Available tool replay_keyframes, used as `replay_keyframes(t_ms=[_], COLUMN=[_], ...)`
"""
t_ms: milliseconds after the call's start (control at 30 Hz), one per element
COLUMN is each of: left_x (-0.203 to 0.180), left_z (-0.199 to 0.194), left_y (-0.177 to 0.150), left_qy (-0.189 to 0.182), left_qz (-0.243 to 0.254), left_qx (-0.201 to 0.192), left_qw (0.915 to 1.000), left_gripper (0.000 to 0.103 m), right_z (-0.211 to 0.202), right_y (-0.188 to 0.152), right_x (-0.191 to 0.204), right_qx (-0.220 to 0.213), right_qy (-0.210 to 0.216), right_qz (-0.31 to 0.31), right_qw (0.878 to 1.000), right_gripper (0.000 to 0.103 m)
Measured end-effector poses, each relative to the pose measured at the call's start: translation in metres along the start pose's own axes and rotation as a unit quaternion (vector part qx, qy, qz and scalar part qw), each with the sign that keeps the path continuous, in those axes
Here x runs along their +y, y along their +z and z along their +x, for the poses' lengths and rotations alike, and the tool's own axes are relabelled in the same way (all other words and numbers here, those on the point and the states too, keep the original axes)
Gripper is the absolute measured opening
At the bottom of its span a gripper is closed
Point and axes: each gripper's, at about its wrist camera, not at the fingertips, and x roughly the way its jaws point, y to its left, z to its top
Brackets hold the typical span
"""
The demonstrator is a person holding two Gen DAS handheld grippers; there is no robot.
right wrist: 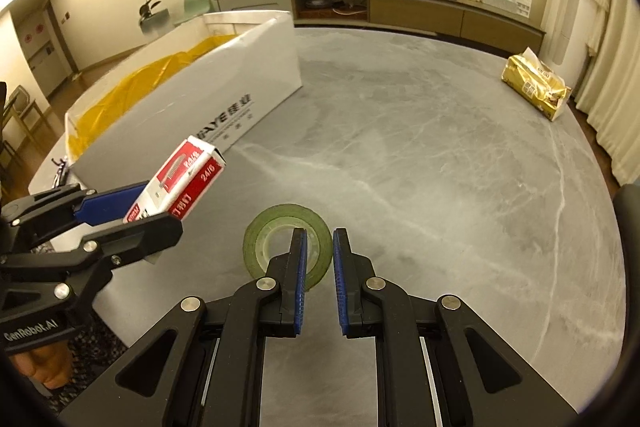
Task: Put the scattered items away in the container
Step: 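Lift and carry the staples box and tape roll over the white box with both tools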
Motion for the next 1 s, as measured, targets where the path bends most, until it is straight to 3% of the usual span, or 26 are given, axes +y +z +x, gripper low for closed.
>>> replay_keyframes(t_ms=[567,1000], left_x=[0.025,0.050], left_z=[-0.065,-0.098], left_y=[-0.002,0.006], left_qy=[0.014,0.023], left_qz=[-0.025,-0.046], left_qx=[-0.048,-0.078], left_qw=[0.9984,0.9957], left_gripper=[0.039,0.039], right_z=[-0.039,-0.056], right_y=[0.004,0.029], right_x=[0.042,0.076], right_qx=[-0.035,-0.055], right_qy=[0.023,0.032], right_qz=[-0.008,-0.042], right_qw=[0.999,0.997], right_gripper=[0.013,0.013])
